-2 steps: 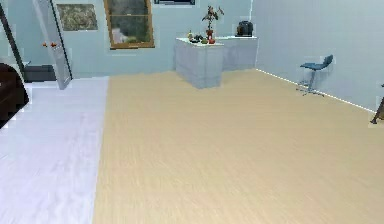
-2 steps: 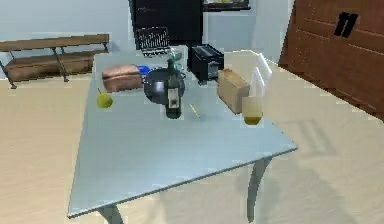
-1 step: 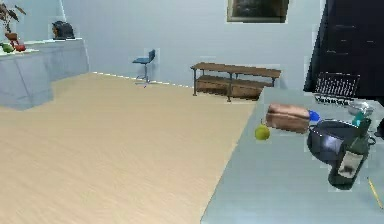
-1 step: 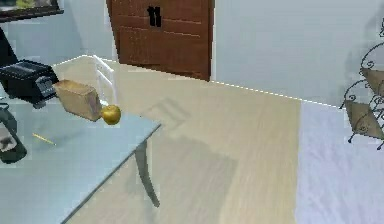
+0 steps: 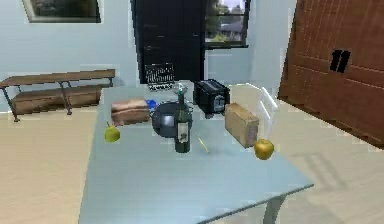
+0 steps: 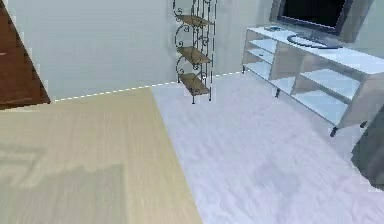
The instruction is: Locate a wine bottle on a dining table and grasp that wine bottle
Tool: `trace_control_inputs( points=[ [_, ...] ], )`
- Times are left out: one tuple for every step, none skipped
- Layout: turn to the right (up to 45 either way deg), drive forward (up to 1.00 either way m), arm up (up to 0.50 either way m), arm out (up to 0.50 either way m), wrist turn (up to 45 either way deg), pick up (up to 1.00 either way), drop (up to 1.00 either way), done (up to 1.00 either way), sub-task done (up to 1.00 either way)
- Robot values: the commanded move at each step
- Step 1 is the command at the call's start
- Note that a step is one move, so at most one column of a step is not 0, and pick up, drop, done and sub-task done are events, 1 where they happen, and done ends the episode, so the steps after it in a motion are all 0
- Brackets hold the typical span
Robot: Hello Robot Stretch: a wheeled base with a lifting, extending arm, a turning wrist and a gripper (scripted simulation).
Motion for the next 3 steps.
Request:
trace_control_inputs(
  points=[
    [45.0,0.00,0.00,0.00,0.0,0.00,0.00,0.00,0.00],
    [9.0,0.00,0.00,0.00,0.0,0.00,0.00,0.00,0.00],
    [0.0,0.90,0.00,0.00,0.0,0.00,0.00,0.00,0.00]
  ],
)
